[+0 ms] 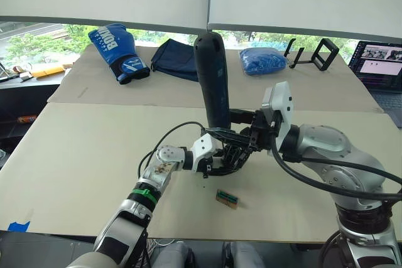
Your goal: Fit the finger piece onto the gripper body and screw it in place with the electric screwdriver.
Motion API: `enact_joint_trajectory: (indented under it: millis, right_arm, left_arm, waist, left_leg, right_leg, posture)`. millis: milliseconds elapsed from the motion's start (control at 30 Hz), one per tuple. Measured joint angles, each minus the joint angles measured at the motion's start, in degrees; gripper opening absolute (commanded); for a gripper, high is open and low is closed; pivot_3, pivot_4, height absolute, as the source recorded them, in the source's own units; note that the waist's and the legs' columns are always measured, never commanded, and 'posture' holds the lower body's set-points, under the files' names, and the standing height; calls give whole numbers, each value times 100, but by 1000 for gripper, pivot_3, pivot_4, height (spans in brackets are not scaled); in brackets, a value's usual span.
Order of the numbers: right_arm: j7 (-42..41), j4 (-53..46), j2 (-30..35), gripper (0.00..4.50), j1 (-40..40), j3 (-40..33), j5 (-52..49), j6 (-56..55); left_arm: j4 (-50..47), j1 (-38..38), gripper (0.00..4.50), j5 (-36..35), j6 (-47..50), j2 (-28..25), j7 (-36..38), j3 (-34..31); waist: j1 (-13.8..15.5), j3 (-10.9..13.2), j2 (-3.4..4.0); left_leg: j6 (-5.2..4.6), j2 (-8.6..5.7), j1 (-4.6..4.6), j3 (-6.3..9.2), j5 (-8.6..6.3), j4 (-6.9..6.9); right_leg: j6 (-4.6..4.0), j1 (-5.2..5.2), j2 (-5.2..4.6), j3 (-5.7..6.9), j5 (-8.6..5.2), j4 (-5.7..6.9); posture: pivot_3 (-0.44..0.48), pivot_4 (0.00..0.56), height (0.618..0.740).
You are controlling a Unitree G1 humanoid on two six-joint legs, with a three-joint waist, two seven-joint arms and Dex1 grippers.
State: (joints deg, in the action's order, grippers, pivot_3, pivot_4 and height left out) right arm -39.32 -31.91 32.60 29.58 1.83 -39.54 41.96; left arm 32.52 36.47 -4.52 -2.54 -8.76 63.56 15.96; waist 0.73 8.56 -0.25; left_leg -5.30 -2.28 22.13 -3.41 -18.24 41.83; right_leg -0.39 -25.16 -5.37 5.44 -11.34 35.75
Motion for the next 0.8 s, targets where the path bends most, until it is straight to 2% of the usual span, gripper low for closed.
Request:
enact_joint_trajectory:
  millis: [400, 800]
  right_arm:
    - [-271, 105, 44, 1903, -363, -120, 215, -582]
    - [-219, 450, -122, 1903, -341, -225, -132, -451]
  left_arm:
    - [59, 37, 2286, 2, 0, 4, 1, 1]
    - [114, 91, 2286, 2, -1, 3, 25, 1]
  waist:
    - [1, 0, 0]
    - [7, 0, 0]
  left_leg:
    - [0, 0, -4, 0, 0, 0]
    - [-1, 1, -11, 1, 0, 0]
  right_leg:
    - [0, 4, 1, 0, 0, 0]
    - [0, 11, -5, -10, 0, 0]
  posture:
    - [0, 150, 740]
    - [0, 150, 740]
